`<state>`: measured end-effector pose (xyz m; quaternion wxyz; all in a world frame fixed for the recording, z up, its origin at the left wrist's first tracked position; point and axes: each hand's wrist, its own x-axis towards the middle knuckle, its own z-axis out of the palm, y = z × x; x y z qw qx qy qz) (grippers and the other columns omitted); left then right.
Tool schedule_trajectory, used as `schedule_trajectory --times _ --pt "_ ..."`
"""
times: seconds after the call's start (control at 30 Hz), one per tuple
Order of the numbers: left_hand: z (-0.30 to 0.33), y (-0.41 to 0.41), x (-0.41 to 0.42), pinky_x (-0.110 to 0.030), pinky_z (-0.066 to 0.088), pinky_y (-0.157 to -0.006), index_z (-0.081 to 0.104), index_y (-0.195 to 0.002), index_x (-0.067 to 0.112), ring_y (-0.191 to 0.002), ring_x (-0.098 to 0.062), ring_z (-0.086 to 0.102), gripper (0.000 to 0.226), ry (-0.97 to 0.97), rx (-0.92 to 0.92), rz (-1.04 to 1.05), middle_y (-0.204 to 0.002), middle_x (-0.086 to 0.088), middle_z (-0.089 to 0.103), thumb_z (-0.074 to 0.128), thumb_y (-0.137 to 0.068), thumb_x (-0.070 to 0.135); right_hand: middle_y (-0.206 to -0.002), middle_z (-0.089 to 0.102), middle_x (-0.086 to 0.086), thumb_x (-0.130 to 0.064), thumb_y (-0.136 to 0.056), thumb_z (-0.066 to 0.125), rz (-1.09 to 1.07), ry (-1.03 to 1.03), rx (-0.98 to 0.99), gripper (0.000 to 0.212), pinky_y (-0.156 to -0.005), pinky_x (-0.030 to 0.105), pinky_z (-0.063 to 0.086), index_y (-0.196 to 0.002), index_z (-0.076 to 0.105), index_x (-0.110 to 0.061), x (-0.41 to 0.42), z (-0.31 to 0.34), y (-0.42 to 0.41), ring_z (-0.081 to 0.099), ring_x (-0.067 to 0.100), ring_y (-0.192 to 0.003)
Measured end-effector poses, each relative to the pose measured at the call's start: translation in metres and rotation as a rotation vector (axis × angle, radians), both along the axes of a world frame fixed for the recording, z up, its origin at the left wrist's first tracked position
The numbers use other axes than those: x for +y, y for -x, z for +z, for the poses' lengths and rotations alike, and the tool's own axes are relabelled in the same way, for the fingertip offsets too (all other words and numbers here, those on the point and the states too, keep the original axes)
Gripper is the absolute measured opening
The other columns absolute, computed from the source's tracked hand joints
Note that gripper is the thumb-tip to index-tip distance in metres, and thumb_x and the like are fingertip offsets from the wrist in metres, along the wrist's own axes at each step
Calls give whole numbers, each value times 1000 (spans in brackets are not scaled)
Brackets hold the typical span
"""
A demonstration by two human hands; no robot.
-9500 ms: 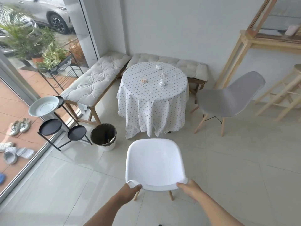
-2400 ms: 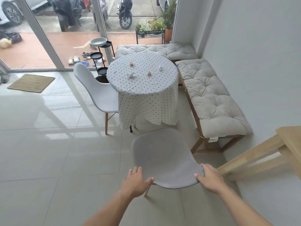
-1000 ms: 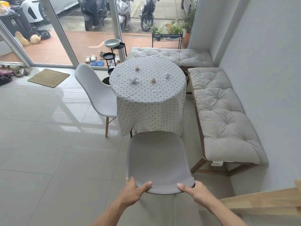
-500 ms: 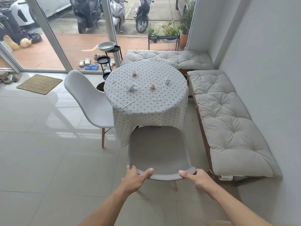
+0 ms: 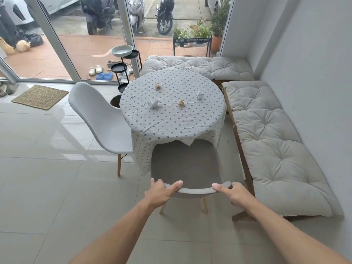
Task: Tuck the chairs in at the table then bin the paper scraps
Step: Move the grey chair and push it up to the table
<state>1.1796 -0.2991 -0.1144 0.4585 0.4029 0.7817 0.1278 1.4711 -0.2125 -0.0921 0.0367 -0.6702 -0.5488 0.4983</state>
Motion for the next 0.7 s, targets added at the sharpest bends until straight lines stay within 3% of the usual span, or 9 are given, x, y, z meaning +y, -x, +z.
schedule_trajectory --times 0.1,0.3,0.47,0.53,0.6,0.63,0.67,0.7 --pt "0 13 12 -54 34 -119 56 -110 14 -156 -30 29 97 -6 1 3 -142 -8 47 50 -65 100 -50 32 -14 -90 -57 75 22 5 -15 72 -57 33 27 -72 49 -24 9 2 8 32 11 -41" --pt "-2 28 19 -55 35 -118 54 -120 13 -151 -32 38 108 20 38 -10 -147 -8 47 46 -62 104 -51 33 -15 -95 -57 70 79 10 -14 66 -55 30 24 -55 60 -30 10 -4 15 31 7 -43" --pt "-3 28 19 -58 35 -117 46 -145 7 -148 -31 42 126 59 128 -74 -152 -8 53 32 -67 104 -52 36 -17 -98 -63 61 147 -13 -21 60 -58 31 27 -55 64 -39 7 -3 16 33 3 -44" --pt "0 28 17 -57 38 -115 43 -149 10 -142 -31 49 124 71 166 -100 -149 -6 59 27 -70 103 -55 41 -17 -102 -59 54 150 -40 -77 69 -59 31 30 -58 60 -34 5 3 18 38 2 -45" --pt "7 29 13 -56 40 -111 46 -144 15 -137 -31 53 112 45 221 -133 -145 -4 61 26 -74 100 -79 61 -11 -106 -56 43 192 -96 -195 86 -69 32 45 -86 64 -28 1 10 21 59 6 -69" --pt "12 30 11 -56 40 -110 48 -140 17 -137 -30 51 105 20 261 -156 -146 -4 60 27 -76 98 -107 69 -1 -104 -62 40 232 -122 -271 101 -84 37 52 -113 65 -20 0 14 23 67 14 -98" --pt "18 32 9 -58 39 -111 48 -141 18 -142 -31 46 101 -2 300 -178 -150 -4 56 28 -79 95 -137 62 6 -99 -72 40 266 -151 -346 108 -101 43 50 -139 55 -15 0 20 25 59 24 -127" --pt "25 34 8 -59 36 -115 43 -149 17 -150 -31 37 101 -20 330 -198 -158 -5 49 29 -83 93 -156 48 8 -92 -80 41 287 -179 -388 108 -111 49 44 -155 40 -14 -1 27 29 46 31 -144"
